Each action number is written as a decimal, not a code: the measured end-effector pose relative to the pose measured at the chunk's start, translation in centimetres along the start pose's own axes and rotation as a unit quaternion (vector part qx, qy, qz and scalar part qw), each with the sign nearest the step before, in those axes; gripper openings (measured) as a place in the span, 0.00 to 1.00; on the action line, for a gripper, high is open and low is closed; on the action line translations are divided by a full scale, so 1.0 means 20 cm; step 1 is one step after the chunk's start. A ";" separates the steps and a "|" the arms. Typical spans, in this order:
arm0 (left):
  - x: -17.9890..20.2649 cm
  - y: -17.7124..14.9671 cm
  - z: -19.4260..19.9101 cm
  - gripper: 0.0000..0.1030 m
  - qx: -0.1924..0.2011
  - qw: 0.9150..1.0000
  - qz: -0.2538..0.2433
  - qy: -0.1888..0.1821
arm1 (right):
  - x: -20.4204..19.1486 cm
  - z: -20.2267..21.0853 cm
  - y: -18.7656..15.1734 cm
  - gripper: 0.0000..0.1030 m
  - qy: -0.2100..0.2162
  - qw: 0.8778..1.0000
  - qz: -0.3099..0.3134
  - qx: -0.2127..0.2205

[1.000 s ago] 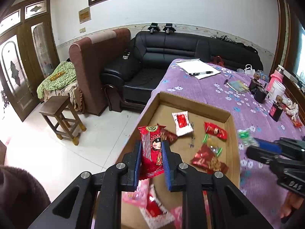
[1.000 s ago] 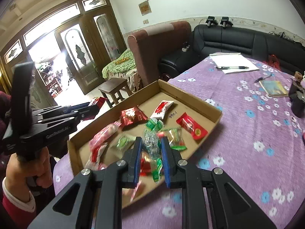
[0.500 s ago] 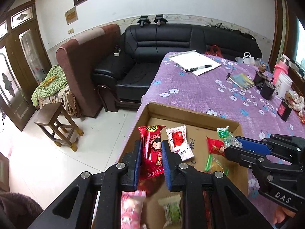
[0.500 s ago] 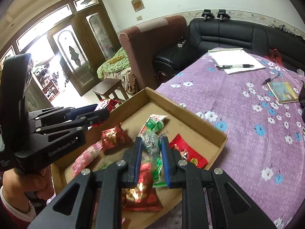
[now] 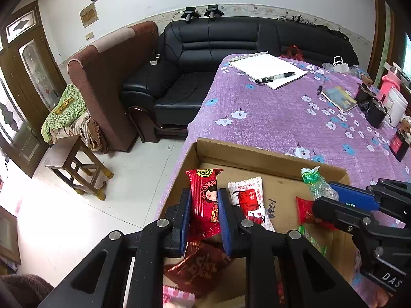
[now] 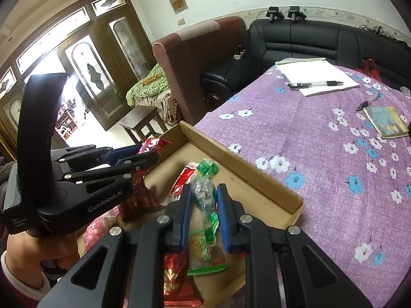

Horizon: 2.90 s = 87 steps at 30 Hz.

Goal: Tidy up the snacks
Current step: 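Carry the red packet and green candy over the tray with both tools, then lower both tools into the tray and open them to release the snacks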

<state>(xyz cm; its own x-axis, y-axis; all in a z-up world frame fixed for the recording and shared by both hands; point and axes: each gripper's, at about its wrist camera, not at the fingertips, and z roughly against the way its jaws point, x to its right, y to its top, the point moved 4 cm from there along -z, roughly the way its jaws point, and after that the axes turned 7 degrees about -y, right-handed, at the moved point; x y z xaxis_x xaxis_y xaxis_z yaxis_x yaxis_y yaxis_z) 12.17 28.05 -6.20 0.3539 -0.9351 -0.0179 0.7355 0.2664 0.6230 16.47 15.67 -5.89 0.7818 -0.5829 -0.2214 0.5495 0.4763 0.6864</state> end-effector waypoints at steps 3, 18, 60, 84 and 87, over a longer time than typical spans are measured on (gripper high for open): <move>0.00 0.02 -0.02 0.21 -0.003 1.000 -0.003 0.002 | 0.00 -0.03 0.01 0.19 0.000 1.000 0.001 -0.005; 0.00 0.04 -0.14 0.21 -0.025 1.000 -0.004 0.006 | -0.02 -0.08 0.00 0.19 -0.002 1.000 0.009 -0.019; -0.02 0.03 -0.26 0.22 -0.060 0.998 0.014 -0.011 | -0.04 -0.19 -0.04 0.19 -0.043 0.997 0.044 -0.048; 0.06 0.00 0.03 0.86 0.000 0.999 0.035 -0.026 | 0.04 0.25 -0.14 0.54 -0.053 0.998 0.033 0.006; 0.09 -0.04 0.14 0.88 0.018 0.999 0.038 -0.021 | 0.06 0.38 -0.21 0.63 -0.057 0.998 0.031 0.018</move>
<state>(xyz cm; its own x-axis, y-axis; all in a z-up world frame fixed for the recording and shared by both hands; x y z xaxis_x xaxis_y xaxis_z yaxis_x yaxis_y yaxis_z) 10.55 25.55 -4.61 0.3835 -0.9214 0.0633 0.6852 0.3298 0.6494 12.77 8.01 -3.78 0.7744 -0.6249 -0.0991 0.4888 0.4914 0.7208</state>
